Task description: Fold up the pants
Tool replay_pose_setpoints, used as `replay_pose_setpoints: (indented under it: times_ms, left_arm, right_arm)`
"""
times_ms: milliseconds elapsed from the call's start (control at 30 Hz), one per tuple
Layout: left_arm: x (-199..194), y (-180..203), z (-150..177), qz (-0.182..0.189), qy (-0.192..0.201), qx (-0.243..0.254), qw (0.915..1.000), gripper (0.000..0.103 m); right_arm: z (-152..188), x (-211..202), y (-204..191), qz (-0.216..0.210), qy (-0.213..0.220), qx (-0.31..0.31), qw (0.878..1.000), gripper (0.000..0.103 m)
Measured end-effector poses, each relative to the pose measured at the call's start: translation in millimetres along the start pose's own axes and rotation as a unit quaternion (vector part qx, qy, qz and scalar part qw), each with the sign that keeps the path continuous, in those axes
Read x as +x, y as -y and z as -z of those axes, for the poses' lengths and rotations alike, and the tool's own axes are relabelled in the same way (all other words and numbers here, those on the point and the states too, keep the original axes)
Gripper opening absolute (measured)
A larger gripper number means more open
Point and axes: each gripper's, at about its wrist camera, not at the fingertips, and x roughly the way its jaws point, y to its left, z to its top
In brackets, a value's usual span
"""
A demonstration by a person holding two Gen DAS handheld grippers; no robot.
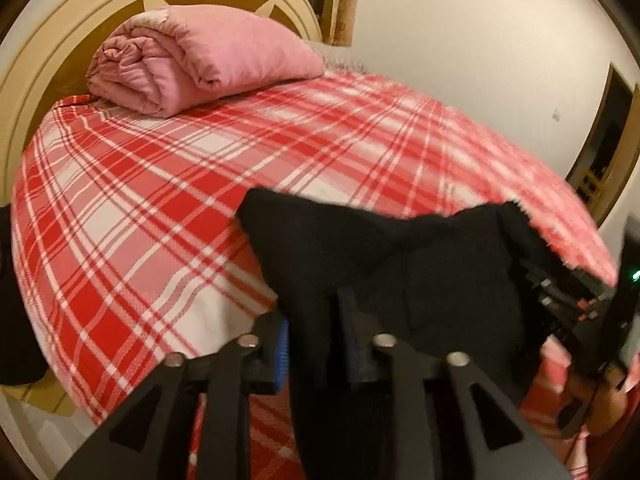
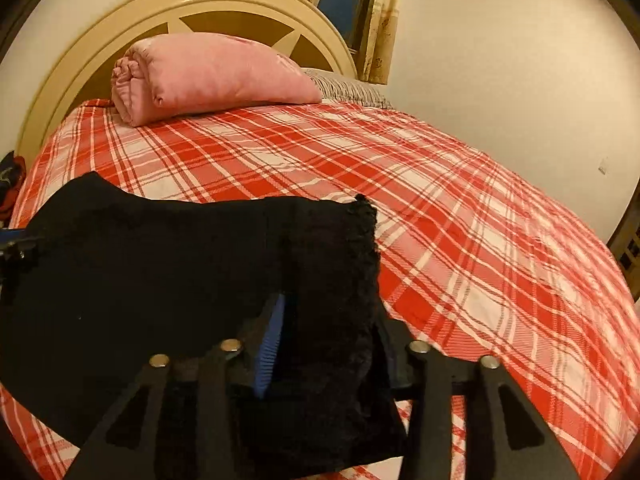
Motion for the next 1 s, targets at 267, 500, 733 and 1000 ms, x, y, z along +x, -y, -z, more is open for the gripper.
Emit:
replay_pose_setpoints:
  times_ms: [267, 500, 733, 1000]
  left_arm:
    - [-17, -19, 0, -0.059, 0.011, -0.001, 0.9982, 0.062]
    - [-36, -8, -21, -0.046, 0.054, 0.016, 0.9973, 0.064]
    - [-3, 35, -9, -0.025, 0.014, 0.053, 0.9981, 0.064]
    - [18, 48, 2, -0.040, -0.010, 0.070, 0.9967, 0.065]
  right_arm:
    - [5, -62, 22, 0.020, 0.037, 0.036, 0.998, 0.052]
    - [-11, -60, -2, -0.007, 0.022, 0.035, 0.999, 0.018]
    - [3, -19, -16, -0.001, -0.037, 0.056, 0.998, 0.018]
    - [11, -5, -19, 0.010, -0.051, 0.059, 0.997, 0.018]
